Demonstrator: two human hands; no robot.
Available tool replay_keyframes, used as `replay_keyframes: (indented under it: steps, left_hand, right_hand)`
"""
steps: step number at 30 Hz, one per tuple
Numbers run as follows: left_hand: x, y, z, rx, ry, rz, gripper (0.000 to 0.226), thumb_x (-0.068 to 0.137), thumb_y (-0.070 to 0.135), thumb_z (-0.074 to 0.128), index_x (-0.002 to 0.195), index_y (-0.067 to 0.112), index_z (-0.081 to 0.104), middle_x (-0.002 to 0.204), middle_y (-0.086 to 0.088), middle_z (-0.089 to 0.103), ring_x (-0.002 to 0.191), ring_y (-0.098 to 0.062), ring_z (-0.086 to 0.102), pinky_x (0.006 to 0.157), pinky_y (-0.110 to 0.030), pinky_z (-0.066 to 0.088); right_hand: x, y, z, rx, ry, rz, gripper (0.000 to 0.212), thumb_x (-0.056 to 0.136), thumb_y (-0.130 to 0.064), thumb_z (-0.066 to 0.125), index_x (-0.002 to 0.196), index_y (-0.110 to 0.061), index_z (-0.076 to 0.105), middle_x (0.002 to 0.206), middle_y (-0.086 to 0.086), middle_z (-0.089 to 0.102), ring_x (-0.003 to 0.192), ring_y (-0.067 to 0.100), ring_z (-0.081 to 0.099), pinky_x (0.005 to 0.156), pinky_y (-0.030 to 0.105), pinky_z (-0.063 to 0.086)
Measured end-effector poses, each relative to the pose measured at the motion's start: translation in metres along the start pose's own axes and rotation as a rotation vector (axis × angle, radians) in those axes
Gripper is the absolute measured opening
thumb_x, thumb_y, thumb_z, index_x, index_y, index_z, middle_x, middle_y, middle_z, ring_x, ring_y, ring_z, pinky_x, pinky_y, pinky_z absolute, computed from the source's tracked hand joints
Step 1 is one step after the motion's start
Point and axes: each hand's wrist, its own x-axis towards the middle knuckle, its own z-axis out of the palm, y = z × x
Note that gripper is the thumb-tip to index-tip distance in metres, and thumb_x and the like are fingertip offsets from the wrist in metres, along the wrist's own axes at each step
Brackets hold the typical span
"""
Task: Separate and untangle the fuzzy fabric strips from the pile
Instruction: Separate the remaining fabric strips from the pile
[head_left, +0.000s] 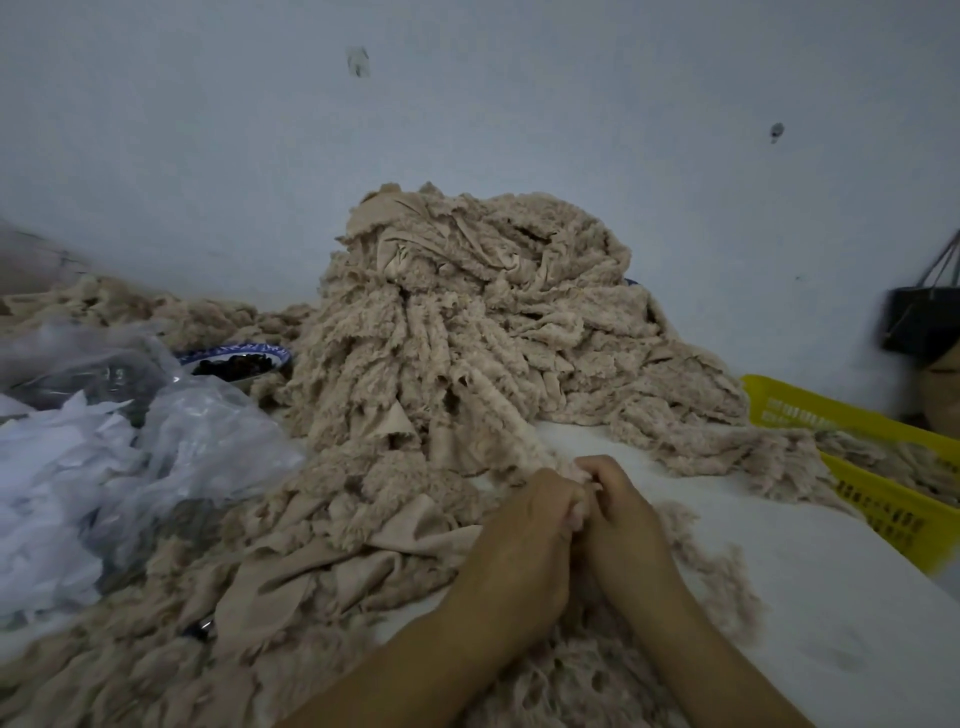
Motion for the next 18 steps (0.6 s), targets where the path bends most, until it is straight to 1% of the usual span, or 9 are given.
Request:
replay_keyframes:
  steps: [2,4,6,8,11,14,16,17,18]
  left_hand:
    - [0.001,0.006,0.002,-0.044,-0.012,-0.003,0.016,0.096,-0.005,0.036,0.088,-0.004,0.05,0.081,-0.008,0.041,0.069,-0.019,0.032,0.062,-0.031,0.03]
    - [-0.001,0.009,0.005,-0.088,-0.053,-0.029,0.014,0.095,-0.002,0.035,0.089,-0.002,0.048,0.085,-0.011,0.044,0.072,-0.024,0.037,0.063,-0.041,0.033]
    - [-0.005,0.007,0.008,-0.097,-0.094,-0.064,0.016,0.099,0.007,0.034,0.092,0.001,0.048,0.089,-0.01,0.047,0.076,-0.025,0.041,0.066,-0.043,0.036]
    - [-0.005,0.001,0.012,-0.109,-0.138,-0.146,0.019,0.105,0.017,0.034,0.096,0.01,0.049,0.09,-0.003,0.051,0.079,-0.019,0.047,0.069,-0.036,0.04]
    - [0.001,-0.008,0.01,-0.408,-0.066,-0.455,0.019,0.105,0.025,0.046,0.092,0.02,0.059,0.078,0.011,0.062,0.071,-0.005,0.057,0.069,-0.021,0.047]
    - [0.006,-0.023,0.0,-0.997,0.144,-0.842,0.032,0.096,0.037,0.059,0.09,0.007,0.071,0.076,-0.005,0.072,0.056,-0.013,0.061,0.058,-0.024,0.049]
    - [0.007,-0.038,-0.013,-1.188,0.224,-0.926,0.055,0.086,0.055,0.06,0.099,0.002,0.066,0.068,-0.007,0.067,0.046,-0.012,0.053,0.046,-0.023,0.043]
    - [0.009,-0.042,-0.02,-1.259,0.23,-0.959,0.059,0.085,0.059,0.059,0.113,0.007,0.061,0.08,-0.009,0.071,0.055,-0.015,0.062,0.047,-0.025,0.048]
    - [0.009,-0.046,-0.025,-1.313,0.236,-1.005,0.06,0.087,0.057,0.059,0.126,0.011,0.058,0.102,-0.012,0.074,0.074,-0.021,0.072,0.054,-0.03,0.056]
  right_hand:
    - [0.0,-0.005,-0.003,0.259,0.006,0.085,0.03,0.103,-0.011,0.044,0.096,-0.037,0.056,0.082,0.006,0.066,0.068,0.018,0.058,0.058,0.024,0.045]
    - [-0.003,-0.012,-0.003,0.528,-0.013,0.168,0.039,0.103,-0.005,0.042,0.092,-0.035,0.064,0.078,0.012,0.067,0.066,0.02,0.059,0.057,0.033,0.047]
    - [-0.004,-0.016,-0.002,0.696,0.002,0.225,0.045,0.103,-0.005,0.041,0.086,-0.035,0.069,0.07,0.004,0.069,0.06,0.016,0.063,0.055,0.034,0.048]
    - [-0.004,-0.017,-0.003,0.738,0.056,0.235,0.04,0.105,-0.011,0.042,0.088,-0.036,0.068,0.068,-0.001,0.069,0.057,0.013,0.062,0.051,0.031,0.048]
    - [-0.005,-0.018,-0.007,0.439,0.146,0.055,0.033,0.103,-0.012,0.042,0.094,-0.039,0.06,0.067,-0.015,0.066,0.053,-0.001,0.057,0.046,0.015,0.045]
    - [-0.01,-0.024,-0.008,0.037,0.085,-0.293,0.033,0.104,-0.014,0.042,0.097,-0.044,0.055,0.086,-0.023,0.062,0.082,-0.009,0.056,0.068,0.004,0.042]
    - [-0.013,-0.028,-0.001,-0.234,-0.068,-0.487,0.029,0.104,-0.016,0.043,0.106,-0.034,0.064,0.099,-0.021,0.057,0.091,-0.002,0.049,0.08,0.011,0.038]
    - [-0.015,-0.028,0.004,-0.323,-0.177,-0.543,0.027,0.103,-0.016,0.045,0.11,-0.03,0.067,0.103,-0.016,0.058,0.094,0.005,0.047,0.083,0.017,0.039]
    - [-0.016,-0.028,0.009,-0.373,-0.272,-0.571,0.026,0.103,-0.018,0.046,0.114,-0.029,0.067,0.107,-0.013,0.059,0.097,0.006,0.044,0.084,0.022,0.038]
